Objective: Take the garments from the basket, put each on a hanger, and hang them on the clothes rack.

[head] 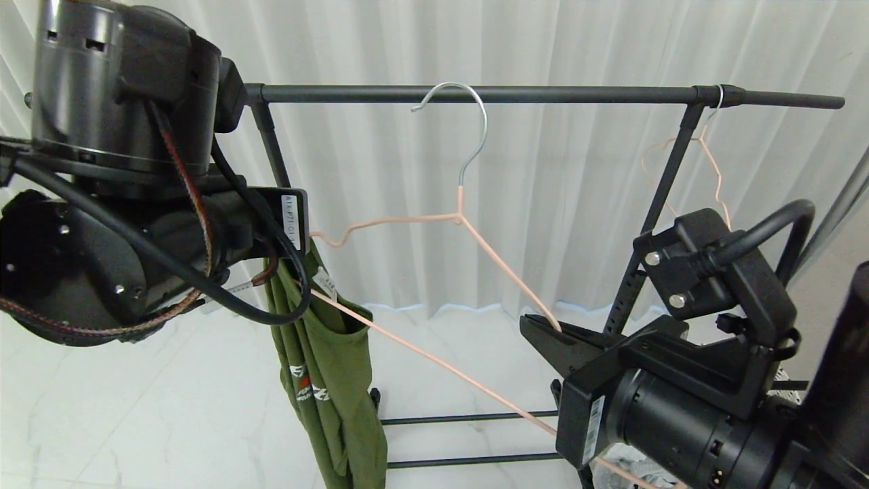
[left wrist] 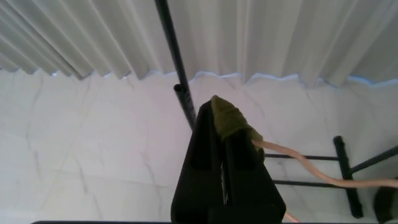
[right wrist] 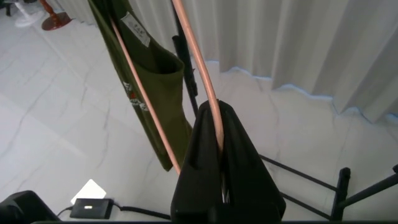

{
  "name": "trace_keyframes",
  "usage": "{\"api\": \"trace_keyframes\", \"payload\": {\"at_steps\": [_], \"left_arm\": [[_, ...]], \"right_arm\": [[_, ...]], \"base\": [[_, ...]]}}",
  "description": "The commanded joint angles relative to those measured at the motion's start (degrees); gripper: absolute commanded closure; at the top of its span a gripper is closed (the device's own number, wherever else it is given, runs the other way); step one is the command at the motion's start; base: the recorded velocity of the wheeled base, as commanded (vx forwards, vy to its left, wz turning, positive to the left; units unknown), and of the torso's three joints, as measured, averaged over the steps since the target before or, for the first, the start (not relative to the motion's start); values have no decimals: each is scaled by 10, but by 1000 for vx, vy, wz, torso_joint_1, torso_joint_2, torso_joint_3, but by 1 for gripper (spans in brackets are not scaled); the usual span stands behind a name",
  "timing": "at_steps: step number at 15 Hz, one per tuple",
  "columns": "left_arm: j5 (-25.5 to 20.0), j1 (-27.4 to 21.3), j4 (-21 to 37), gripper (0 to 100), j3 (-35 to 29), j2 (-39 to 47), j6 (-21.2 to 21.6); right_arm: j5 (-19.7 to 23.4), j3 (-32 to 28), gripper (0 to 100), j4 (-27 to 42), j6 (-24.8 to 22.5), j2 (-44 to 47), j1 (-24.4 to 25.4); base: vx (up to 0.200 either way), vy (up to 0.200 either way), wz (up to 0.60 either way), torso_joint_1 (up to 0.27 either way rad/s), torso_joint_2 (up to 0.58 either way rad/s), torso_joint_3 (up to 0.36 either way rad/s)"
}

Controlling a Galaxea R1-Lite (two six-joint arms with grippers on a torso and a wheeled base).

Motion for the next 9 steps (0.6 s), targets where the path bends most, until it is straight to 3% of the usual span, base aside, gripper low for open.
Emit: {"api": "trace_keyframes", "payload": {"at_steps": [1, 9], "left_arm": [[0, -29, 0, 100, -1, -8, -11], [0, -113, 0, 100, -20, -9, -48]], "right_arm": [[0, -2, 100, -11, -1, 21, 1], [4, -21, 100, -68, -1, 86, 2]], "base": [[0, 0, 0, 0, 0, 0], [0, 0, 0, 0, 0, 0]]}}
